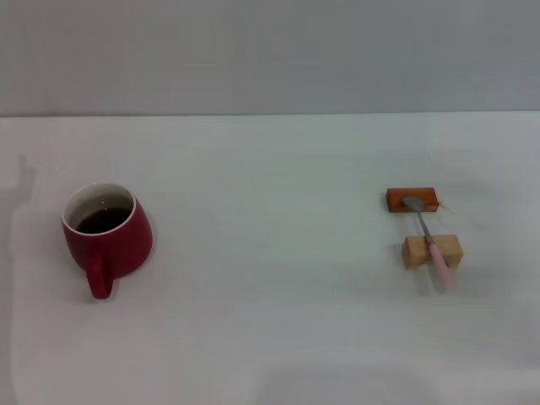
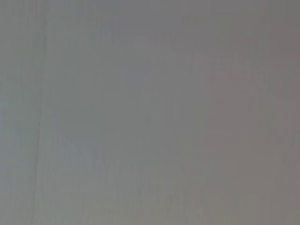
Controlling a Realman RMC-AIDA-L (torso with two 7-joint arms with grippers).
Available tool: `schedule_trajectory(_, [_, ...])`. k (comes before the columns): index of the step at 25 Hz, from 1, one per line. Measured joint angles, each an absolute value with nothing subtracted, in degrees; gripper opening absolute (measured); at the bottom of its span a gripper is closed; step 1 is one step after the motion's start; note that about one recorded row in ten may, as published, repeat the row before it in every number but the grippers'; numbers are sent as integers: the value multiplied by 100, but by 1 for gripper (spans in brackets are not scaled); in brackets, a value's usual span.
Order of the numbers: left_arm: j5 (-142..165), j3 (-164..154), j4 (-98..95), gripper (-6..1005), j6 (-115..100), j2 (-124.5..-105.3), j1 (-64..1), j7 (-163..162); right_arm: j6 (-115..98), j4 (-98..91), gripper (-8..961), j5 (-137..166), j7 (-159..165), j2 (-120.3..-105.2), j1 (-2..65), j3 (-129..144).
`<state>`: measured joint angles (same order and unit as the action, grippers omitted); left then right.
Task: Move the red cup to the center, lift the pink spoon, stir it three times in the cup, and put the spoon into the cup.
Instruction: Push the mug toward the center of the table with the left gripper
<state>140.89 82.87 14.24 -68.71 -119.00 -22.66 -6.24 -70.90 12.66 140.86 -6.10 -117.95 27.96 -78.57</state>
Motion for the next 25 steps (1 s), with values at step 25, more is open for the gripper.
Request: schedule_trajectory(25, [14134, 8288, 1420, 829, -6898, -11874, -2199, -827, -7471, 1276, 653, 14060, -597, -11913, 2373, -8393])
